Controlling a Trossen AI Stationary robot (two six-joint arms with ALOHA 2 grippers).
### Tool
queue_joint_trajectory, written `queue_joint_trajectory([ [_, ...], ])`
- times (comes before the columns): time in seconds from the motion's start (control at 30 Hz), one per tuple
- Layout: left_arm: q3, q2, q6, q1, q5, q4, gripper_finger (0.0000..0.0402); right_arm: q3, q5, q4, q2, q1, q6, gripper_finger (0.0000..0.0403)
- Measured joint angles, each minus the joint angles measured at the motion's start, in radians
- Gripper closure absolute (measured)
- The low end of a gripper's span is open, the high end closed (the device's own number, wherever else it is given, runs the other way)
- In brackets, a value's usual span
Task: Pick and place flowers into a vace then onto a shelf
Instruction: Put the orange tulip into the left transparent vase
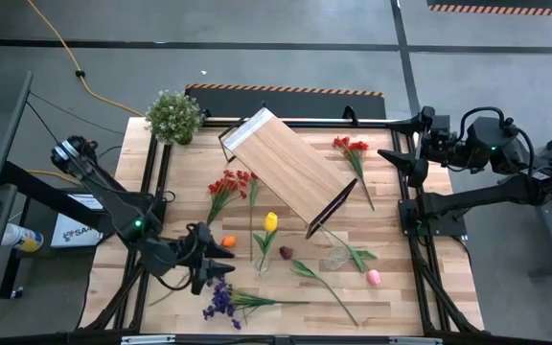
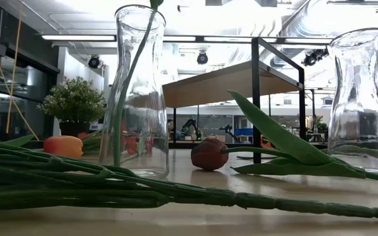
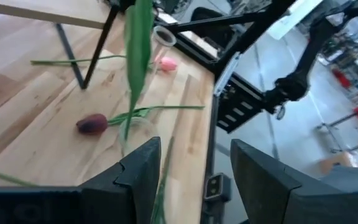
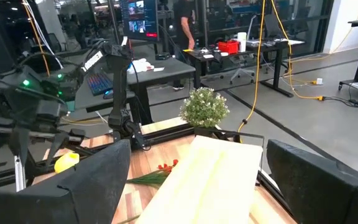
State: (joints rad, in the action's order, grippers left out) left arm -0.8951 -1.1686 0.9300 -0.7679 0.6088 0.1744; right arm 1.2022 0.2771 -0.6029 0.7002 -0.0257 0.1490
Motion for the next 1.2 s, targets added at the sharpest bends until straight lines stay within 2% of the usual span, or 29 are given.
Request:
queue_joint_trajectory([
  [0.17,0.0,0.042,0.062,0.001,-0.063,0.08,0.0174,0.0,0.0,0.0,0.0,0.0,0.005,0.0037],
  [0.53,0.0,0.05,0.335,0.002,-0.214,0.349,0.0174,0.0,0.0,0.0,0.0,0.0,0.007,0.0038],
  [0.93,0.0,0.037,0.451,0.002,-0.351,0.604,0.0174,0.0,0.0,0.0,0.0,0.0,0.008,0.0036],
  [1.2,-0.001,-0.005,0.461,0.001,-0.428,0.68,0.0174,0.0,0.0,0.0,0.001,0.0,0.008,0.0036],
])
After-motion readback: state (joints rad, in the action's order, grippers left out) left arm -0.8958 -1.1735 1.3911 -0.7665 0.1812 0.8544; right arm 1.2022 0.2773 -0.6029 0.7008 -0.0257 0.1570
